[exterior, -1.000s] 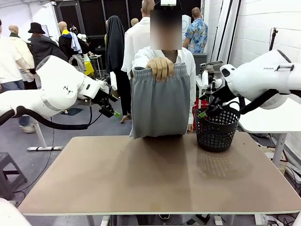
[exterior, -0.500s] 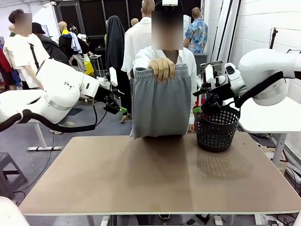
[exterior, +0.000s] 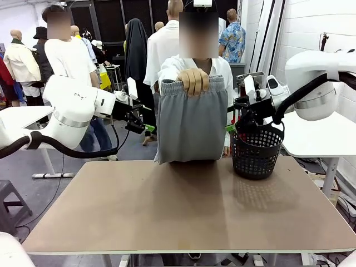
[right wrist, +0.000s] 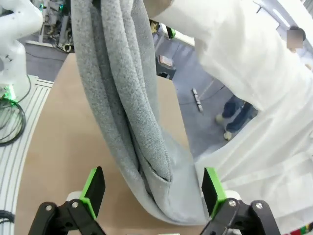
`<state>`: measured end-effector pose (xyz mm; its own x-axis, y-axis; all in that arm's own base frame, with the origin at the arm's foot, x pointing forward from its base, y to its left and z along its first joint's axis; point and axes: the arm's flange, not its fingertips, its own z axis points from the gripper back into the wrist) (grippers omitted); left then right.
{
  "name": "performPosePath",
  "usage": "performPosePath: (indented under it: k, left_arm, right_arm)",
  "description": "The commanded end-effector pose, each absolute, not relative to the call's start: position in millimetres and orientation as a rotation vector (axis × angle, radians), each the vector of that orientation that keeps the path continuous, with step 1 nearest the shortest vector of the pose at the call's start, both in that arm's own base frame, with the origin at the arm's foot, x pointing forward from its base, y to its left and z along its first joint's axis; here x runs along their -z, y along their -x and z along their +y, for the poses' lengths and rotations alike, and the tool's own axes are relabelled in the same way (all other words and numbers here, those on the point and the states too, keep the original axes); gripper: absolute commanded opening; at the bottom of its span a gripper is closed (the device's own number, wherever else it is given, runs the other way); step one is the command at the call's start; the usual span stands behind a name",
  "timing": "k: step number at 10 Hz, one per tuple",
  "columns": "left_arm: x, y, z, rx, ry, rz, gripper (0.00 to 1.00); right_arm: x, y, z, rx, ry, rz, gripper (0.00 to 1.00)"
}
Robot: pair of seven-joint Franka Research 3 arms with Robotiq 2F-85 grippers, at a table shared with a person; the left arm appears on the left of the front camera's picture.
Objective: Fold the training pants.
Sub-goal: Grab both ends of the Training pants handed by a person.
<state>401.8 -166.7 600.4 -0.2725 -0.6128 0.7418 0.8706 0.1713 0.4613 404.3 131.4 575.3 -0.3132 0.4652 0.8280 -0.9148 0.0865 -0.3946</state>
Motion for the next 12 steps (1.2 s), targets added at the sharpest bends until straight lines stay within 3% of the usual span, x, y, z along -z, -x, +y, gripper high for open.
performPosePath:
  k: [1,12]
  left_arm:
    - [-599.2,-410.2,-174.7,1.506,0.41,-1.169,1.0]
    - [-605.9,-409.2,-201.0,1.607,0.755,-1.193,1.0]
  right_arm:
    - [-575.8,-409.7,133.9,-1.527,-0.544,-1.213,1.0]
    - [-580.4,-397.1,144.1,-1.541,-0.705,-1.274,1.0]
